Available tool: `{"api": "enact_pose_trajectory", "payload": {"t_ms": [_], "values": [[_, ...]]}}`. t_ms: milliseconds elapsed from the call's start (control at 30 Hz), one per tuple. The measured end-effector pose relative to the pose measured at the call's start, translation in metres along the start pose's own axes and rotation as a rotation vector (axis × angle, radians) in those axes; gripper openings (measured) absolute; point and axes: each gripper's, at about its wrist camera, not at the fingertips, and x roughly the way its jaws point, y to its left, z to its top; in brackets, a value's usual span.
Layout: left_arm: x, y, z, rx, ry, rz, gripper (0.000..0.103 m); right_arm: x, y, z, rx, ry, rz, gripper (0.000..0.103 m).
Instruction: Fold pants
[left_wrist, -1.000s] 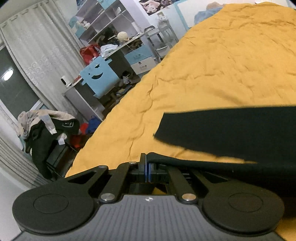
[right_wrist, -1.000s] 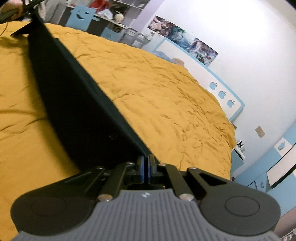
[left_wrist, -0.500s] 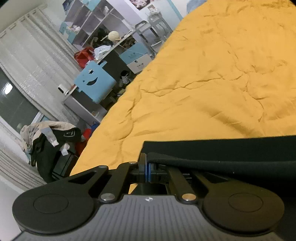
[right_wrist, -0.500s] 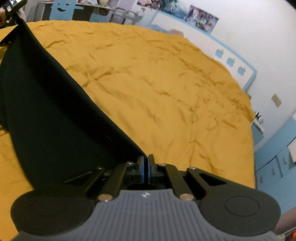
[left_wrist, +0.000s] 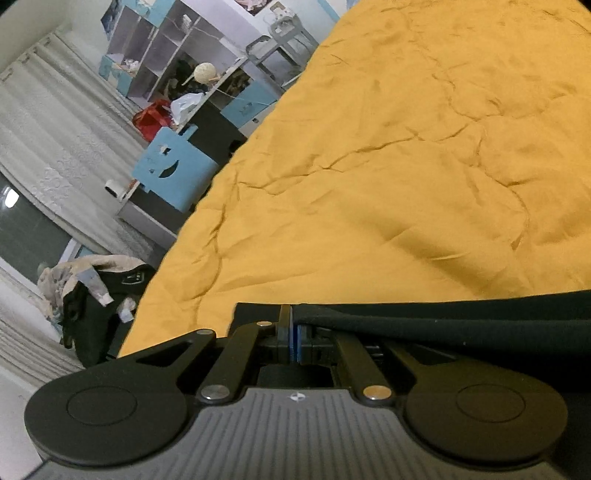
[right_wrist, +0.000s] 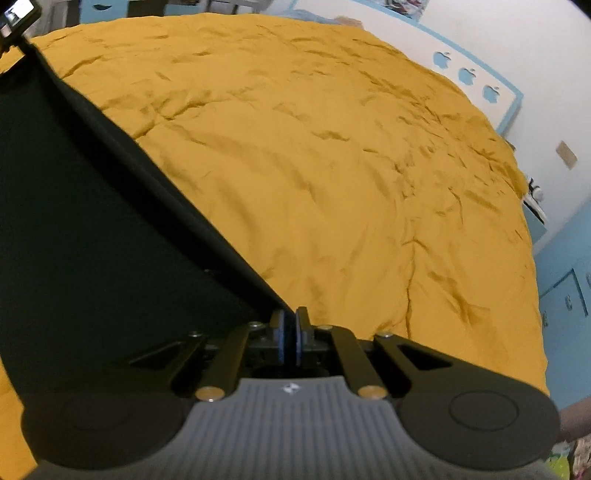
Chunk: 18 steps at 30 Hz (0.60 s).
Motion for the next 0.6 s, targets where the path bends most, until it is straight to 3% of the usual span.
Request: {"api": "enact_pose_trajectory", "payload": {"t_ms": [133, 200, 367, 600], "values": [[0.0, 0.006, 0.0, -0.069, 0.004, -0.022, 0.029, -0.001, -0.002, -0.002, 0.053, -0.01, -0.042, 0.028], [-0.006, 0.014, -0.001, -0.093, -0.02, -0.029, 0.032, -0.005, -0.007, -0.005, 0.1, -0.019, -0.078, 0.036], [-0.03, 0.032, -0.004, -0.158, -0.05, -0.085, 0.034, -0.027, -0.016, -0.013, 0.228, -0.048, -0.093, 0.036], [-0.088, 0.041, -0.028, -0.223, -0.109, -0.295, 0.034, -0.083, -0.011, -0.041, 0.448, -0.07, -0.079, 0.041]]}}
